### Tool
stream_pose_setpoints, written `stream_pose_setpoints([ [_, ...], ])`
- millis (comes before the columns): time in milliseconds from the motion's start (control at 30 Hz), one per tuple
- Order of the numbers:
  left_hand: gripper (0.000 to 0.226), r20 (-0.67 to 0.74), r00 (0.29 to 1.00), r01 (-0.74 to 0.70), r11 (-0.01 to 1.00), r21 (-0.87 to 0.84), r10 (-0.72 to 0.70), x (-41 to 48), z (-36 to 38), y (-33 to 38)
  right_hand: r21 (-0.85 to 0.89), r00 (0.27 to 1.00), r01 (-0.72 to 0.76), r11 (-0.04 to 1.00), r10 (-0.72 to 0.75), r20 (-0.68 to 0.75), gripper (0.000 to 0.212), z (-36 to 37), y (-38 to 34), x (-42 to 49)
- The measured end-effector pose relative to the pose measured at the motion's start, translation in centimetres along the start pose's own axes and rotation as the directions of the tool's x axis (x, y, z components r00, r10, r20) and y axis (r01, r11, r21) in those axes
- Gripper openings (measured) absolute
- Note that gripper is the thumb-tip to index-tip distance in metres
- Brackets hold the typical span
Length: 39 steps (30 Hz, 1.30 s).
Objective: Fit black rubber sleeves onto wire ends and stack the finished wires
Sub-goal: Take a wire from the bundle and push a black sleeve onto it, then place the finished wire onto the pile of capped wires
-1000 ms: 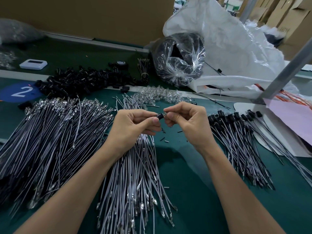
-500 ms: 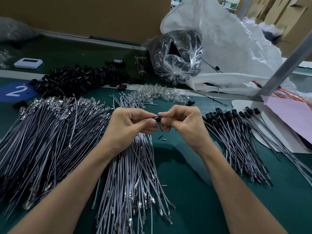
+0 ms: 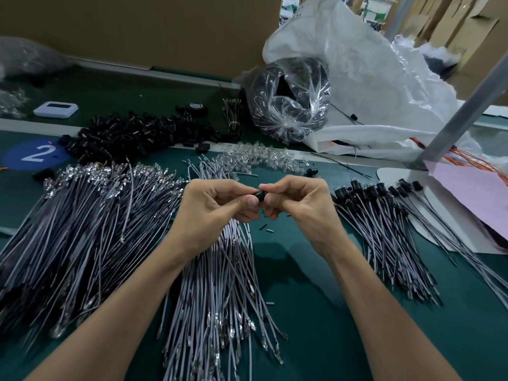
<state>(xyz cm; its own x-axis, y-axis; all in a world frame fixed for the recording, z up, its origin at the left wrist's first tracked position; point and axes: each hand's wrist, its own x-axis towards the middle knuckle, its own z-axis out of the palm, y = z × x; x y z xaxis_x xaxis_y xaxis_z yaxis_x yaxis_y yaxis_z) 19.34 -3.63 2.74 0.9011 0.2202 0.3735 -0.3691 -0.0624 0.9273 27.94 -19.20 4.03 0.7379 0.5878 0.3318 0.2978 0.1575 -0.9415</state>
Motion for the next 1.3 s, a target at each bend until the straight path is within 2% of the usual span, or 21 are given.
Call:
stream_pose_setpoints([
  [133, 0.019, -0.005, 0.994, 0.106, 0.981, -0.165, -0.108, -0.1, 0.5, 0.6, 0.019, 1.000, 0.006, 1.000, -0.007, 0.028, 0.017, 0.2, -0.8, -0.1],
  [200, 0.027, 0.027, 0.988, 0.151, 0.961, -0.232, -0.149, -0.1, 0.5, 0.8, 0.043, 0.998, 0.015, 0.999, -0.017, 0.054, 0.011, 0.4, -1.3, -0.2],
  [267, 0.040, 0.045, 0.988, 0.154, 0.964, -0.216, -0.147, -0.2, 0.3, 0.8, 0.178, 0.999, 0.005, 0.984, -0.011, 0.032, 0.010, 0.1, -2.1, -0.4],
  [300, 0.045, 0.017, 0.990, 0.142, 0.970, -0.200, -0.142, -0.1, 0.1, 0.9, 0.298, 1.000, -0.009, 0.955, 0.002, 0.024, 0.013, -0.5, -2.8, -0.6],
  [367, 0.048, -0.138, 0.982, 0.105, 0.977, -0.185, -0.132, 0.2, -0.5, 0.9, 0.485, 1.000, 0.000, 0.875, -0.003, 0.006, 0.016, -2.9, -4.6, -1.4],
  [433, 0.042, -0.330, 0.936, 0.072, 0.985, -0.160, -0.122, 0.6, -1.1, 0.9, 0.510, 0.998, 0.043, 0.859, -0.009, -0.069, 0.017, -6.4, -6.6, -2.5],
  [500, 0.035, -0.466, 0.878, 0.057, 0.991, -0.121, -0.108, 0.8, -1.6, 0.8, 0.369, 0.984, 0.028, 0.929, 0.039, -0.173, 0.018, -10.3, -8.4, -3.5],
  [567, 0.029, -0.539, 0.836, 0.043, 0.992, -0.117, -0.100, 0.9, -1.9, 0.7, 0.116, 0.962, -0.072, 0.991, 0.099, -0.253, 0.022, -13.9, -9.6, -4.0],
  [633, 0.028, -0.582, 0.808, 0.035, 0.994, -0.108, -0.092, 0.9, -2.0, 0.6, -0.122, 0.939, -0.223, 0.967, 0.180, -0.292, 0.024, -16.1, -10.0, -3.7],
  [733, 0.034, -0.618, 0.783, 0.031, 0.997, -0.070, -0.068, 1.0, -1.8, 0.5, -0.443, 0.896, -0.427, 0.788, 0.301, -0.327, 0.031, -16.9, -8.5, -2.8],
  [800, 0.038, -0.634, 0.771, 0.040, 0.998, -0.046, -0.060, 1.0, -1.8, 0.3, -0.603, 0.880, -0.470, 0.644, 0.291, -0.376, 0.031, -16.4, -7.1, -2.0],
  [900, 0.045, -0.672, 0.737, 0.048, 0.997, -0.063, -0.077, 1.0, -1.9, 0.2, -0.814, 0.885, -0.464, 0.349, 0.146, -0.442, 0.034, -14.3, -6.2, -0.6],
  [933, 0.047, -0.685, 0.724, 0.044, 0.996, -0.079, -0.086, 1.0, -1.9, 0.3, -0.860, 0.902, -0.429, 0.276, 0.077, -0.425, 0.036, -13.3, -6.1, -0.1],
  [967, 0.048, -0.697, 0.711, 0.040, 0.995, -0.094, -0.095, 1.0, -2.0, 0.3, -0.892, 0.925, -0.369, 0.261, 0.014, -0.379, 0.034, -11.9, -6.1, 0.3],
  [1000, 0.049, -0.708, 0.699, 0.038, 0.994, -0.105, -0.101, 1.0, -2.0, 0.3, -0.912, 0.950, -0.286, 0.294, -0.035, -0.310, 0.029, -10.3, -5.9, 0.7],
  [1067, 0.052, -0.724, 0.681, 0.037, 0.992, -0.117, -0.111, 1.0, -2.1, 0.3, -0.898, 0.987, -0.113, 0.424, -0.059, -0.152, 0.016, -5.8, -5.5, 1.0],
  [1167, 0.054, -0.742, 0.661, 0.033, 0.992, -0.120, -0.112, 1.1, -2.2, 0.3, -0.829, 0.997, 0.023, 0.559, 0.043, 0.057, 0.010, 1.6, -3.8, 0.9],
  [1233, 0.052, -0.759, 0.643, 0.026, 0.993, -0.114, -0.104, 1.1, -2.3, 0.2, -0.821, 0.978, -0.017, 0.571, 0.179, 0.105, 0.021, 5.7, -2.2, 0.8],
  [1300, 0.039, -0.770, 0.632, 0.076, 0.996, -0.056, -0.092, 1.1, -2.5, -0.1, -0.874, 0.964, -0.073, 0.480, 0.258, 0.061, 0.033, 8.1, -1.1, 0.9],
])
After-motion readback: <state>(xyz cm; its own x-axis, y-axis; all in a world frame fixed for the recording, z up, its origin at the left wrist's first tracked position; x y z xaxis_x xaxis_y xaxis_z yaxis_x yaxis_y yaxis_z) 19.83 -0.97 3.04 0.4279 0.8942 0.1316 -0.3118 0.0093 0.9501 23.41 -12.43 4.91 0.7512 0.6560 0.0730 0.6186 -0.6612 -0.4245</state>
